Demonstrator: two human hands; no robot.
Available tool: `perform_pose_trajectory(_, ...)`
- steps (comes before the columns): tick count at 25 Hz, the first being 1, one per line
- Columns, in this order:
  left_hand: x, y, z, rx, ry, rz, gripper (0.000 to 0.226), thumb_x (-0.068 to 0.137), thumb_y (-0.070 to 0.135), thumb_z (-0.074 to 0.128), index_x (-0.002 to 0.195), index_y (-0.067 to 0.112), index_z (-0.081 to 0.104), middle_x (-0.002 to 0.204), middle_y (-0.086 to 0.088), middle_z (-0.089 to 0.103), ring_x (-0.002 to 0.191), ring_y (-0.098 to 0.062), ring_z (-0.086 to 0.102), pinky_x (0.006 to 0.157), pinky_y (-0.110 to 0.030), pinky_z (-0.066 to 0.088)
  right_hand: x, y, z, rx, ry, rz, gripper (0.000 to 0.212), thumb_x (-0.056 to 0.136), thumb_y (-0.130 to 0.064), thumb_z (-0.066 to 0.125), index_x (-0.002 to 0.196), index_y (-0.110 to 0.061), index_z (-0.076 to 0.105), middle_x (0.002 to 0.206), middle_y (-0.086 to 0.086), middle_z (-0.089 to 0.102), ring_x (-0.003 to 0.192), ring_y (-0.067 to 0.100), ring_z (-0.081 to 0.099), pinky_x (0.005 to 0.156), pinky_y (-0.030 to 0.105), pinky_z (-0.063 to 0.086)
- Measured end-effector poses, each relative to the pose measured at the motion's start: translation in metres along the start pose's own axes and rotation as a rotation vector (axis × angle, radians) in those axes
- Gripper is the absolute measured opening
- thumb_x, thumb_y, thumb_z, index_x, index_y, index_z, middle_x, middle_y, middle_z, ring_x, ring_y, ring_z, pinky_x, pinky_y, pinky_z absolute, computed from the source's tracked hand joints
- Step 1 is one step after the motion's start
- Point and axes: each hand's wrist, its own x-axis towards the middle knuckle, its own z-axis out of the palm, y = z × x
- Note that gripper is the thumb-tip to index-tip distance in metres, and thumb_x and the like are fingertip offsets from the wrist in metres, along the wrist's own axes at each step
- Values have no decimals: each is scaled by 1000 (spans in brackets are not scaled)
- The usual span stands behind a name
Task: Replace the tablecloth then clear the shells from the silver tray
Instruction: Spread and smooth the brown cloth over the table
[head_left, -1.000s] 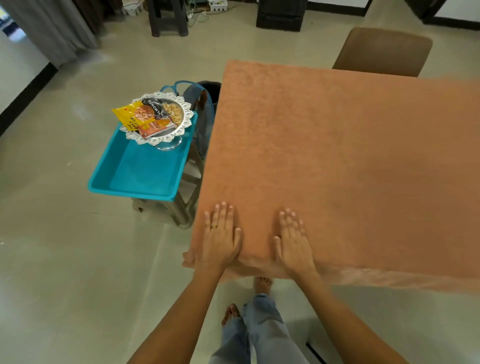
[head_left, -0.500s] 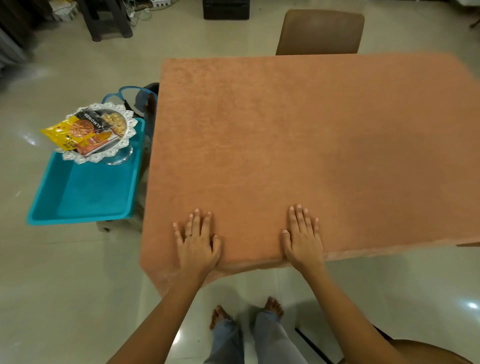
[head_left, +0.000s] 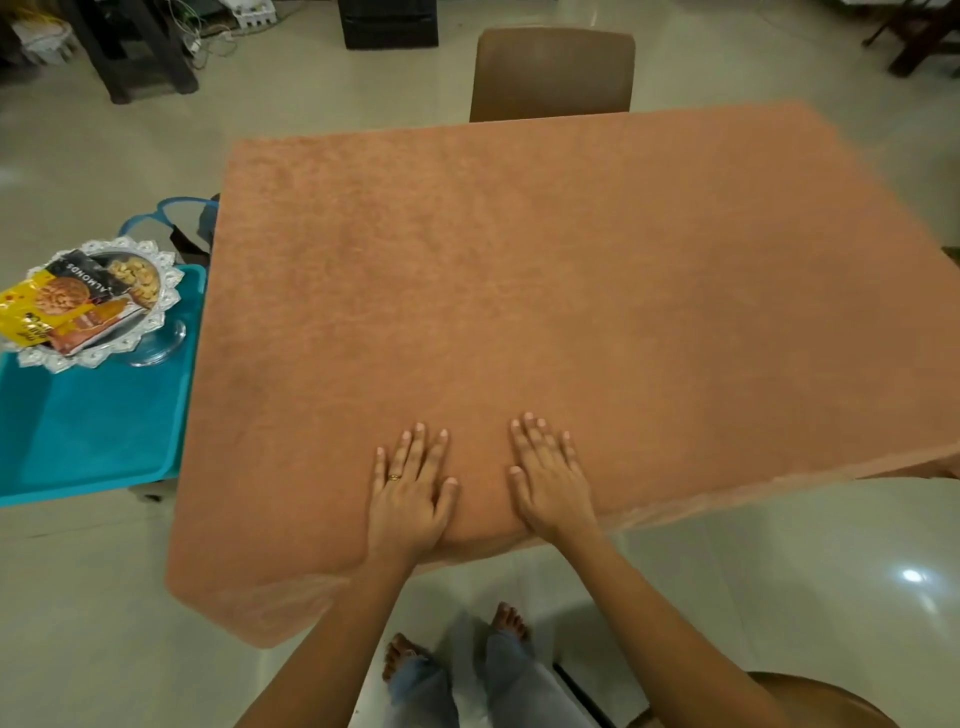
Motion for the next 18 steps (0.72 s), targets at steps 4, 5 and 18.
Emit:
perform_pose_trajectory(4, 1, 6, 0, 13, -9, 0, 60, 91, 49, 32, 149, 30, 29, 155, -3, 27, 144, -21, 23, 117, -46, 6, -15, 89, -24, -3, 46, 212, 65, 91, -45, 17, 151, -18, 22, 157, 4, 22, 146, 21, 16, 117, 44, 5)
perform_pose_trajectory(5, 0, 8, -1, 18, -12, -5, 61, 90, 48, 32, 147, 26, 34, 154, -6, 30, 143, -23, 26, 117, -48, 7, -19, 104, -29, 0, 42, 256, 68, 90, -46, 14, 151, -16, 20, 158, 6, 20, 146, 22, 14, 118, 45, 5)
perform_pose_trajectory(18, 38, 84, 24, 14, -100, 238, 60, 96, 53, 21, 152, 30, 16, 158, 4, 13, 146, -18, 10, 116, -43, -4, -1, 56, -15, -43, -40, -12, 62, 94, -46, 22, 151, -21, 20, 158, 2, 17, 146, 20, 14, 116, 39, -5)
